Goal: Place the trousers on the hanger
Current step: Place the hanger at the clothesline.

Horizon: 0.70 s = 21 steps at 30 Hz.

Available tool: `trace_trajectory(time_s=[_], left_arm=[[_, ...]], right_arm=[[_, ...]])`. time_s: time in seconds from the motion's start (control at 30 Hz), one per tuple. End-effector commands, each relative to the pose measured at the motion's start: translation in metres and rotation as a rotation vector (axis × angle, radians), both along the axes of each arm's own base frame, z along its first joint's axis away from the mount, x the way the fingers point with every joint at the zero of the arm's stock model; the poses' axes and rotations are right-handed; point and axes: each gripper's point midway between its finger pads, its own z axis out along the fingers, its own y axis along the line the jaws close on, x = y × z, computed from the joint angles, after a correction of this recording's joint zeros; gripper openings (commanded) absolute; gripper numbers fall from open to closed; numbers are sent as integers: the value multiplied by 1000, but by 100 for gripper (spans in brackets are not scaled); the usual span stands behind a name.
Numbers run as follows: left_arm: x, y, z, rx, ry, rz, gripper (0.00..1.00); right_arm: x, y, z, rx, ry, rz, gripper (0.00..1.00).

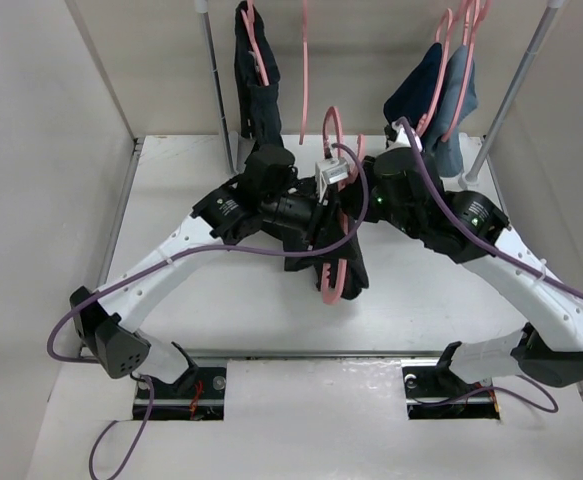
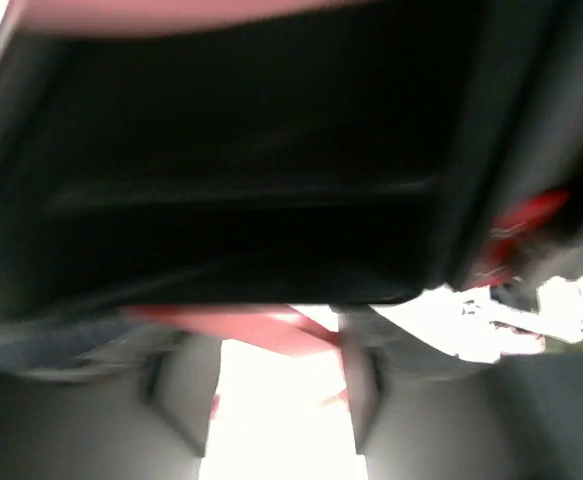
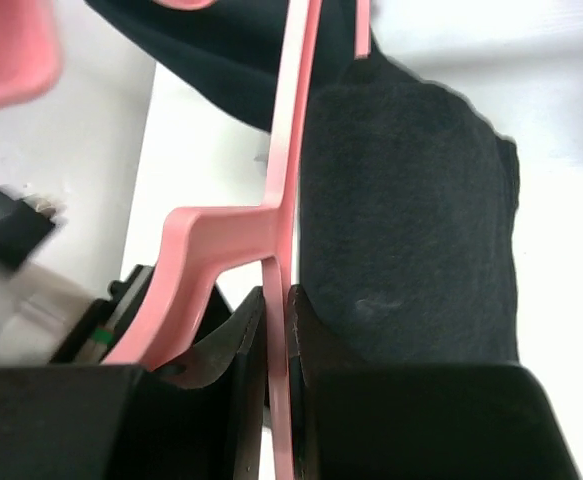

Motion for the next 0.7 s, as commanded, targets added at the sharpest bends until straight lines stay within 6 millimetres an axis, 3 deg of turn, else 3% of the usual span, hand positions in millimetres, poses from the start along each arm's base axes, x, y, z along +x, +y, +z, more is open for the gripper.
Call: trace_trajectory(time_s=[0.0, 0.07, 0.17, 0.3, 0.33, 0.37, 0.4, 0.43, 0.47, 0.5, 0.53, 0.57, 0.6, 0.63, 0.67], left_arm=[[-11, 2, 4, -25, -17, -35, 33], [-13, 2, 4, -29, -14, -47, 16], [-17, 3, 16, -63, -25, -66, 0], [-24, 4, 38, -113, -29, -102, 0], [-30, 6, 51, -147, -44, -127, 0], [-29, 7, 55, -160, -41, -133, 0], [-27, 10, 63, -175, -20, -129, 0], [-30, 13, 68, -192, 0, -152, 0], [-27, 13, 76, -227, -10, -159, 0], [-26, 15, 82, -242, 2, -162, 0], [-22, 17, 84, -242, 48, -148, 0], [-26, 18, 92, -271, 33, -178, 0], [-23, 19, 91, -274, 46, -175, 0], [-24, 20, 94, -283, 48, -184, 0], [-25, 19, 97, -291, 48, -184, 0]], right_arm=[[6, -9, 73, 204, -173, -60, 0], [6, -9, 68, 203, -172, -60, 0], [3, -4, 66, 225, -170, -21, 0], [9, -3, 58, 248, -160, 30, 0], [2, 0, 60, 258, -166, 92, 6], [7, -3, 48, 243, -158, 101, 16], [2, -7, 59, 268, -201, 126, 29], [0, -9, 59, 277, -214, 148, 52], [-5, -10, 58, 296, -218, 187, 60], [-6, -8, 49, 308, -222, 211, 64], [-16, -15, 57, 330, -259, 238, 69], [-25, -13, 57, 350, -266, 296, 71], [-25, -14, 44, 347, -256, 307, 71], [-35, -15, 55, 380, -303, 338, 71], [-37, -16, 53, 387, -311, 352, 71]])
